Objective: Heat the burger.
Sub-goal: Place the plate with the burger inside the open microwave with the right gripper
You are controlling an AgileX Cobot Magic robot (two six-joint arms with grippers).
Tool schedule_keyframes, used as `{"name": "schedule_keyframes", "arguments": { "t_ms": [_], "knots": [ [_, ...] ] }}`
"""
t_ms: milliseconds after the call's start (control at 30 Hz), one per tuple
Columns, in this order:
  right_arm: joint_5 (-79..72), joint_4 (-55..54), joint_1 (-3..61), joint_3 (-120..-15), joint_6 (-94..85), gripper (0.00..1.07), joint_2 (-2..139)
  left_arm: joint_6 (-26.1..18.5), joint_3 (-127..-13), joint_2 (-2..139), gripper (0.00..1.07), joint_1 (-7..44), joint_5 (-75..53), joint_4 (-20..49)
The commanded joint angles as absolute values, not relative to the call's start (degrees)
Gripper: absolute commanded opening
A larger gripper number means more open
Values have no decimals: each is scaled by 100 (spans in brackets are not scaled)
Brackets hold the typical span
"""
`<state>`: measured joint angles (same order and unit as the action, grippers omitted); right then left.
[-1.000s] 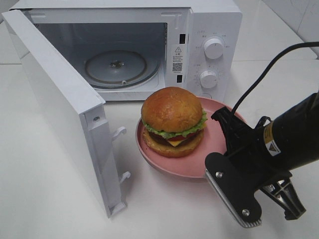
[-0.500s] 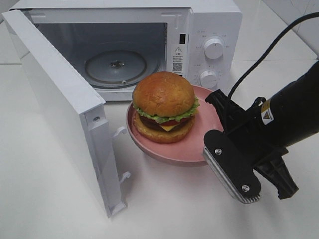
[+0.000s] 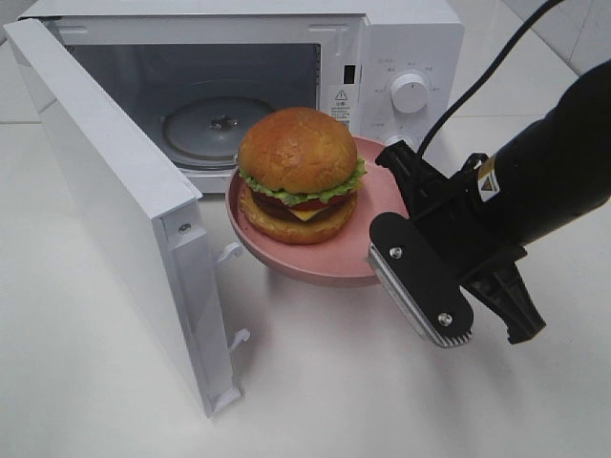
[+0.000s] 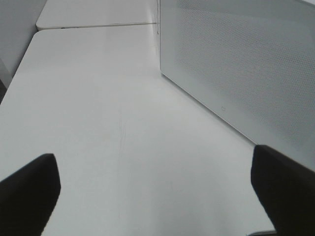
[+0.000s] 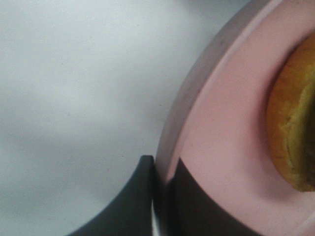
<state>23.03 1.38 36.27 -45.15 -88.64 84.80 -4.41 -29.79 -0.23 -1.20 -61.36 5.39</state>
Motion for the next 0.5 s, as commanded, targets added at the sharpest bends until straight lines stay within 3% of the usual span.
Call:
{"name": "schedule_keyframes", "arguments": {
  "t_ms": [33, 500],
  "knots": [
    [2120, 126, 3610, -4767, -8904, 0, 8652, -435, -2956, -126, 98, -126, -6119, 539],
    [2074, 390, 3747, -5609, -8697, 0, 9471, -435, -2956, -126, 98, -126, -6119, 539]
  ]
}}
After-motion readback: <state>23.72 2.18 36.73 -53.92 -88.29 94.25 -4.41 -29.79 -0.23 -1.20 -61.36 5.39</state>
